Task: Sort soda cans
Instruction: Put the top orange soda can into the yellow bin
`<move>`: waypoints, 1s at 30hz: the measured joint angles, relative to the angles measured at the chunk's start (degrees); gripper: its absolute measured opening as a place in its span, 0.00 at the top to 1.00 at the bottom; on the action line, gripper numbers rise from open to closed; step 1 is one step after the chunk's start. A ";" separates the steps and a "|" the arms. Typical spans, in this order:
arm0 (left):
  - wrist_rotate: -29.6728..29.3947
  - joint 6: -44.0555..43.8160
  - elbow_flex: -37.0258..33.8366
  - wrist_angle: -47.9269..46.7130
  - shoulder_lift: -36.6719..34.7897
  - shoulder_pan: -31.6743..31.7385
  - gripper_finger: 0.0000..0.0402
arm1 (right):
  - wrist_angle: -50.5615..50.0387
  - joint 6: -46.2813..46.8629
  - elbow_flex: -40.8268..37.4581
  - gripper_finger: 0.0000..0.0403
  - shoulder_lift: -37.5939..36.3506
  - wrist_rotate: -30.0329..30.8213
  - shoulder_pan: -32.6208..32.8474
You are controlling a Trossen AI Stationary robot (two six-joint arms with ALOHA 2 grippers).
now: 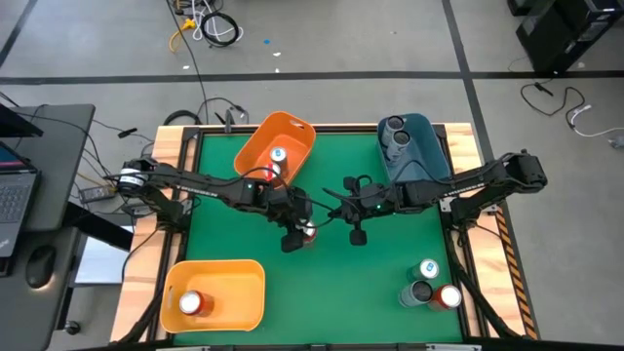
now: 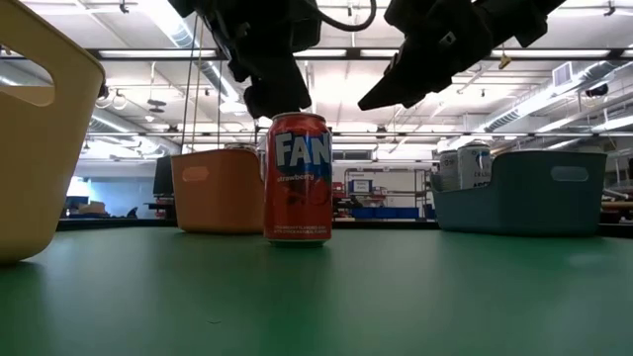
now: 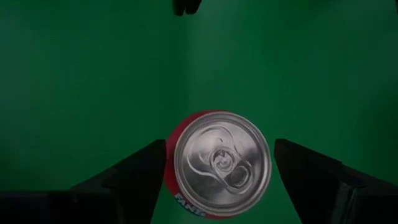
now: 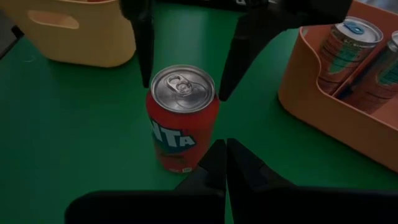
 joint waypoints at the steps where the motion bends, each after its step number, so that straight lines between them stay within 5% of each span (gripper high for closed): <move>1: -0.30 0.34 0.00 0.07 0.00 0.00 0.24 | -0.01 0.00 0.00 1.00 0.00 0.00 0.00; 16: 0.82 -7.72 0.04 -2.28 0.46 -1.11 0.24 | -0.23 0.00 0.00 1.00 0.00 0.00 0.00; 30: 1.46 -4.51 2.45 -2.48 1.38 -2.29 0.24 | -0.21 0.00 0.00 1.00 0.00 0.01 -0.02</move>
